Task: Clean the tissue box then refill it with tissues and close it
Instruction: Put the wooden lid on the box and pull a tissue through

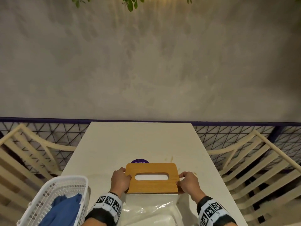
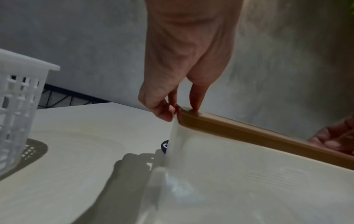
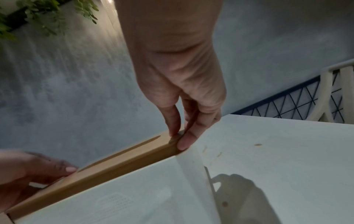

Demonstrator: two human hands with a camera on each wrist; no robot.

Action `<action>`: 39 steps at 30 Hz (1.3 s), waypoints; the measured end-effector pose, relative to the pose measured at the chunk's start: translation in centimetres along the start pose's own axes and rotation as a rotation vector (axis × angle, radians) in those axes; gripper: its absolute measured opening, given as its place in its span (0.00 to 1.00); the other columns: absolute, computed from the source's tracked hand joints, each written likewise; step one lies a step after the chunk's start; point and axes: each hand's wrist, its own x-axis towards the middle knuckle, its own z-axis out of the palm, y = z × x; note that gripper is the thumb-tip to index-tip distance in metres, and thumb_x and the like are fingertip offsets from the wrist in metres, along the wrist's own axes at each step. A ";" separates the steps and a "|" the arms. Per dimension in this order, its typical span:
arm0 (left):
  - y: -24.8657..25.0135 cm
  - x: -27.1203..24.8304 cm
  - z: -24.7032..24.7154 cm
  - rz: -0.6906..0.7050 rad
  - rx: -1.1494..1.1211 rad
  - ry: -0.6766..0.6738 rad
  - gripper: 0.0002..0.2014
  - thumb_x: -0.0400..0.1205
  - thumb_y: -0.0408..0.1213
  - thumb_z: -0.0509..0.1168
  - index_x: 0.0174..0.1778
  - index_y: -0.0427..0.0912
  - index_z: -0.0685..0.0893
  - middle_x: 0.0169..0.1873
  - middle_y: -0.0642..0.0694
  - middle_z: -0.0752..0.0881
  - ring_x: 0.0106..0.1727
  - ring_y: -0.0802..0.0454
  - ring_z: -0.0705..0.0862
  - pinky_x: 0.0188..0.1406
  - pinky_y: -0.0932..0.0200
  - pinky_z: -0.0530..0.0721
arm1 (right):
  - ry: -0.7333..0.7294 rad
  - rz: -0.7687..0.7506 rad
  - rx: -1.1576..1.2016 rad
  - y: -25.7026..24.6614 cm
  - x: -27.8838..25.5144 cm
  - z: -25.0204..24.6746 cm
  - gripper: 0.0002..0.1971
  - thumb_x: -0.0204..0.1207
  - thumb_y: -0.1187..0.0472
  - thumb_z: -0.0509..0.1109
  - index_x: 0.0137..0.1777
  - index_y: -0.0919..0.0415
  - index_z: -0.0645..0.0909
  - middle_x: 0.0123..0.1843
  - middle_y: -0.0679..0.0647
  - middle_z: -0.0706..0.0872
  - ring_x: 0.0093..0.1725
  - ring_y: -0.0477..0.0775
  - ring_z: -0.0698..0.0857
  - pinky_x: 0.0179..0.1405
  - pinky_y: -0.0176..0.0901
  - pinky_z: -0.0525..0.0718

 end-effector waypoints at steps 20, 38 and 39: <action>1.0 1.0 -0.7 0.377 0.536 -0.325 0.50 0.69 0.50 0.75 0.81 0.46 0.52 0.82 0.48 0.53 0.82 0.47 0.53 0.81 0.51 0.57 | -0.407 -0.437 -0.625 -1.4 2.1 -0.5 0.52 0.69 0.51 0.77 0.82 0.56 0.43 0.84 0.56 0.40 0.81 0.61 0.52 0.79 0.51 0.58; 1.7 2.2 -1.0 0.404 0.864 -0.464 0.54 0.67 0.41 0.78 0.81 0.44 0.48 0.83 0.42 0.48 0.81 0.42 0.58 0.80 0.46 0.61 | -0.480 -0.424 -0.958 -1.7 4.3 0.0 0.57 0.66 0.54 0.80 0.82 0.55 0.39 0.84 0.56 0.36 0.82 0.62 0.51 0.79 0.62 0.56; 1.5 2.0 -1.1 0.406 0.853 -0.463 0.54 0.67 0.40 0.78 0.81 0.44 0.48 0.83 0.42 0.48 0.81 0.42 0.57 0.80 0.46 0.61 | -0.491 -0.418 -0.935 -1.5 4.2 -0.2 0.56 0.67 0.54 0.79 0.82 0.55 0.39 0.84 0.55 0.35 0.82 0.62 0.50 0.79 0.63 0.55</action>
